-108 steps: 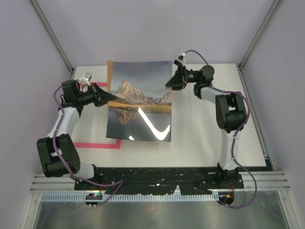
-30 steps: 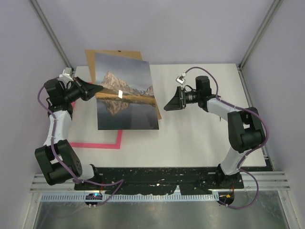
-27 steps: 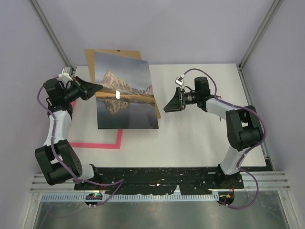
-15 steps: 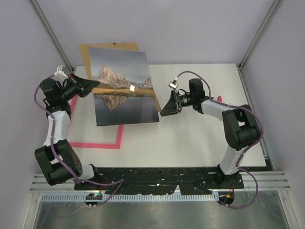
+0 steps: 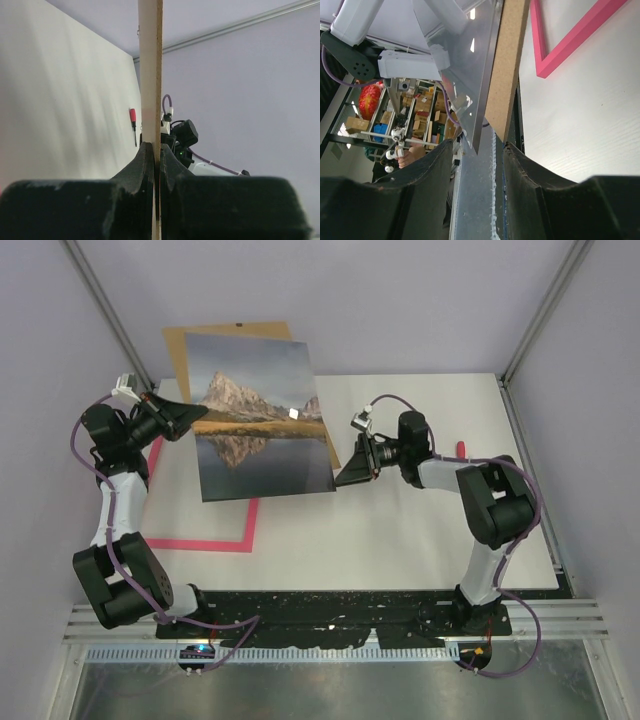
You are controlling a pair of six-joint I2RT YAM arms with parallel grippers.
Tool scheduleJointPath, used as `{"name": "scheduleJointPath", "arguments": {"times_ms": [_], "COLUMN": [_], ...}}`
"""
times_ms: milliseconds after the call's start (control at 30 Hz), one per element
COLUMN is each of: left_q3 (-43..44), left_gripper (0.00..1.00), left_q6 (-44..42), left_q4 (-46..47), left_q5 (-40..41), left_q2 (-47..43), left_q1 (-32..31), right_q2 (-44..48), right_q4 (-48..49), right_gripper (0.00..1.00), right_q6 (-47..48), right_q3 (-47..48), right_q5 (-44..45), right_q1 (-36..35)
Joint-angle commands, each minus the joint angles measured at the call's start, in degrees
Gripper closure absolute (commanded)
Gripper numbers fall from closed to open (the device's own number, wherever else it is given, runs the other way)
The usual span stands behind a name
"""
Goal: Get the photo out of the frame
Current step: Remove the photo frame item from the photo frame.
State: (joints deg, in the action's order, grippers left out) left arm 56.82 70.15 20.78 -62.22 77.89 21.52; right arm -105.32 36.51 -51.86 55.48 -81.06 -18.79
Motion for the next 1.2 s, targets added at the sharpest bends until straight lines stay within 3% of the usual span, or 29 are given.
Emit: {"name": "scheduleJointPath", "arguments": {"times_ms": [0, 467, 1067, 1167], "left_q3": [1.0, 0.9, 0.8, 0.9], "left_gripper": [1.0, 1.0, 1.0, 1.0], "left_q6": [2.9, 2.5, 2.1, 2.1], "left_q4": [7.0, 6.4, 5.5, 5.6], "left_q5": [-1.6, -1.7, -1.5, -1.5], "left_q2": [-1.6, -1.9, -2.0, -2.0], "left_q1": [0.5, 0.5, 0.5, 0.5], "right_q2": [-1.8, -0.3, -0.5, -0.7], "right_q4": [13.9, 12.0, 16.0, 16.7], "right_gripper": [0.51, 0.74, 0.83, 0.89], "right_q6": [-8.6, -6.4, -9.2, -9.7], "right_q3": [-0.5, -0.4, -0.4, -0.4], "right_q5": [-1.6, -0.6, -0.7, -0.9], "right_q1": [-1.3, -1.7, -2.5, -2.7]}}
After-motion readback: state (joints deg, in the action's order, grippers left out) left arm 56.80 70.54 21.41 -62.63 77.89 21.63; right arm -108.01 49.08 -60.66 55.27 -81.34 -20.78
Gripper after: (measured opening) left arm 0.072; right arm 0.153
